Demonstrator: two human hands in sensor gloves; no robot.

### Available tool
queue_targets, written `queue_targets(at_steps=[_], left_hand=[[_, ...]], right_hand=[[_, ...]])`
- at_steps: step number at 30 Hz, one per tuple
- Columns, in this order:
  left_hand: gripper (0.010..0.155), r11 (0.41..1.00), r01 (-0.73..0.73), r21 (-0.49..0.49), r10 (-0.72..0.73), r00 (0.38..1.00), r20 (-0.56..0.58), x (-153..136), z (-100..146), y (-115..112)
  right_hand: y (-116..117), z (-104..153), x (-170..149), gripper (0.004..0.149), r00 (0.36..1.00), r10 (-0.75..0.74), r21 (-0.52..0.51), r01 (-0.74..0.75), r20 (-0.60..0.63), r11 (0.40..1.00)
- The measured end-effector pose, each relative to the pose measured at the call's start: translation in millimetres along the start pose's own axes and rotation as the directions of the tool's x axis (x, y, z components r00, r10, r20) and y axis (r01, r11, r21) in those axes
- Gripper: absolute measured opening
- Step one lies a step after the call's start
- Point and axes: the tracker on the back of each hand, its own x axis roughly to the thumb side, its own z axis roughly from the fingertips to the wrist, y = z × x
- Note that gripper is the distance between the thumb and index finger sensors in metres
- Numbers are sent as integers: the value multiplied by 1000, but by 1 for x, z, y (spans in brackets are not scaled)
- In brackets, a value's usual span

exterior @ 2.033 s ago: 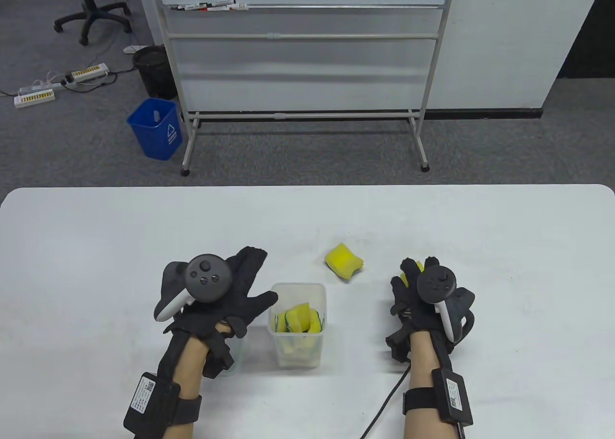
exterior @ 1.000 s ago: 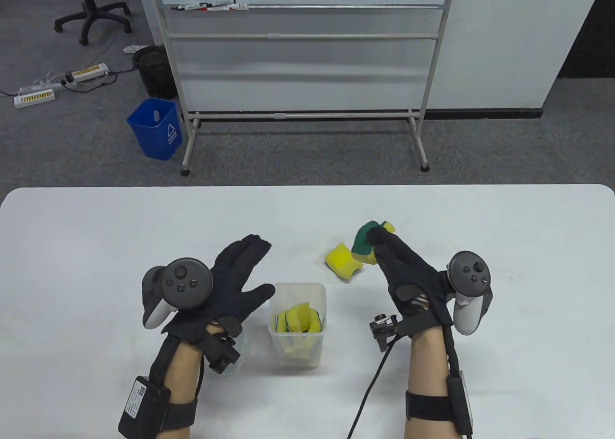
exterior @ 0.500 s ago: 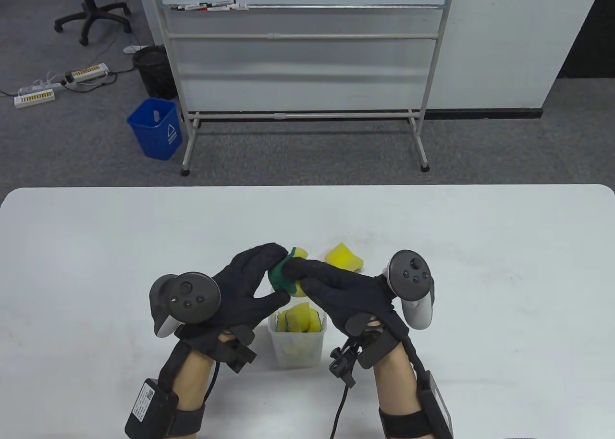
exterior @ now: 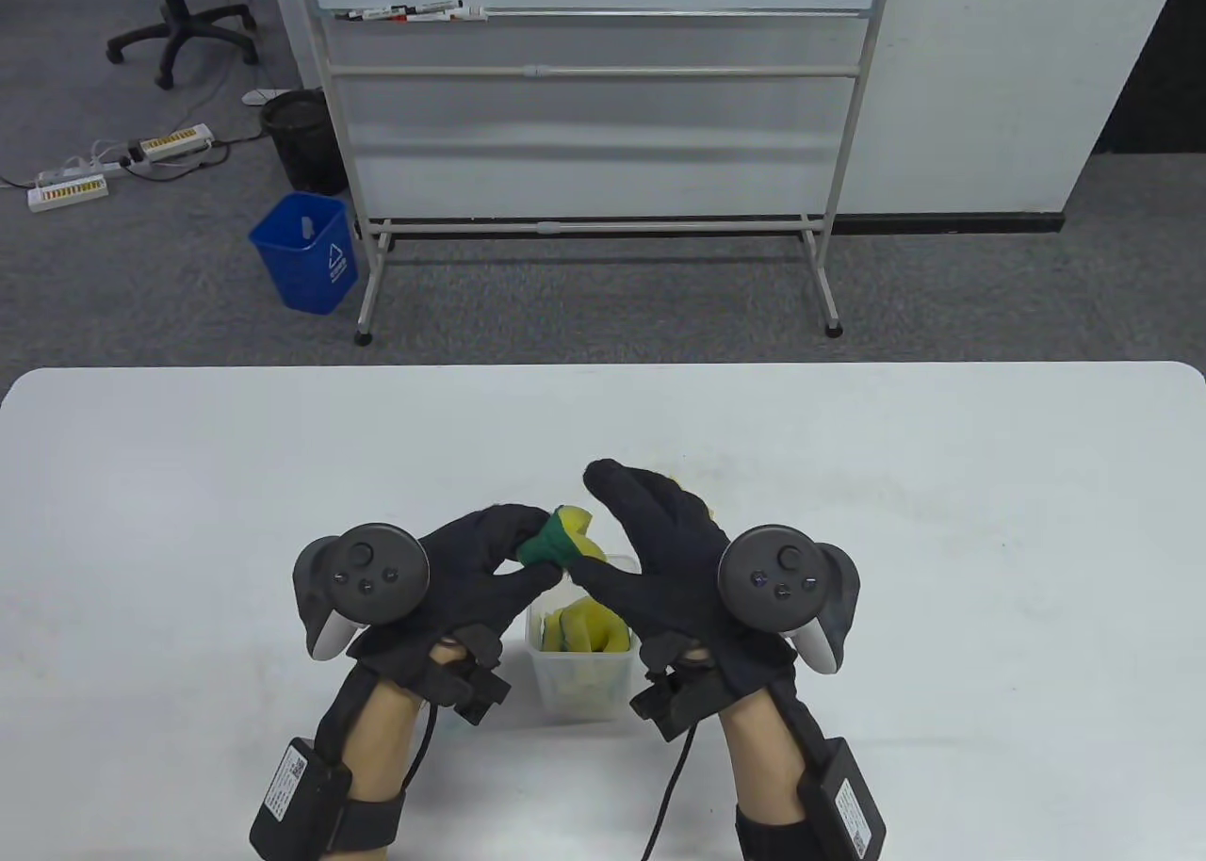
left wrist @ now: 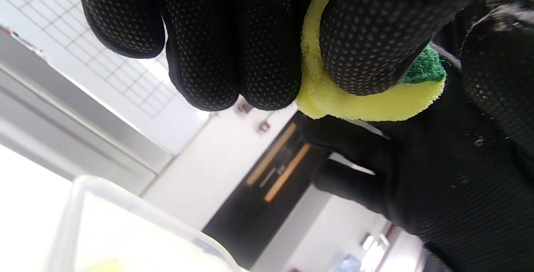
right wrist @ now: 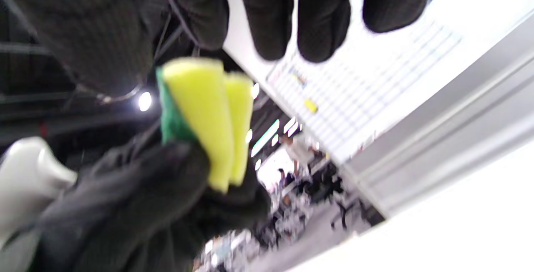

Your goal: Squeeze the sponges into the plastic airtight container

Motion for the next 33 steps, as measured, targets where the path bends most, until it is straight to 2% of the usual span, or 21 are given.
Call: queue_targets(at_steps=[1, 3, 4, 5, 6, 8, 13, 15, 17, 21, 25, 33], left_hand=[[53, 1000, -10, -8, 10, 1000, 4, 0, 0, -2], [53, 1000, -17, -14, 17, 1000, 4, 0, -1, -5], [53, 1000, -11, -27, 11, 1000, 5, -1, -2, -6], [53, 999, 0, -36, 0, 1000, 1, -1, -2, -7], [54, 1000, 5, -30, -5, 1000, -7, -1, -2, -8], [55, 998, 32, -54, -33, 999, -18, -2, -3, -10], [69, 985, 105, -136, -110, 994, -29, -3, -3, -13], [76, 966, 118, -231, -133, 990, -51, -6, -4, -15], [83, 932, 131, -337, -162, 985, -65, -10, -4, -18], [88, 905, 146, -399, -190, 979, -74, -17, -5, -24], [95, 844, 146, -517, -222, 971, -89, -21, -5, -31], [99, 792, 163, -589, -276, 955, -107, -29, -6, -39]], right_hand=[[4, -1, -1, 83, 1000, -12, 63, 12, 7, 998], [11, -5, -1, 76, 999, -32, 68, 31, 21, 997], [12, -4, -1, 70, 1000, -23, 38, 22, 14, 999], [13, -4, 0, 65, 1000, 1, -78, 1, 28, 997], [14, -4, 1, 62, 999, 30, -131, -25, 30, 991], [15, -3, 3, 59, 997, 75, -160, -69, 32, 985], [14, -2, 3, 57, 993, 120, -188, -120, -10, 975], [14, -2, 3, 58, 987, 156, -195, -161, -41, 967], [14, -2, 3, 59, 974, 208, -167, -220, -84, 961], [21, -4, 4, 57, 933, 339, -112, -351, -117, 929], [35, -8, 5, 54, 875, 469, -37, -476, -116, 879], [69, -14, 5, 54, 790, 609, 73, -604, -76, 793]])
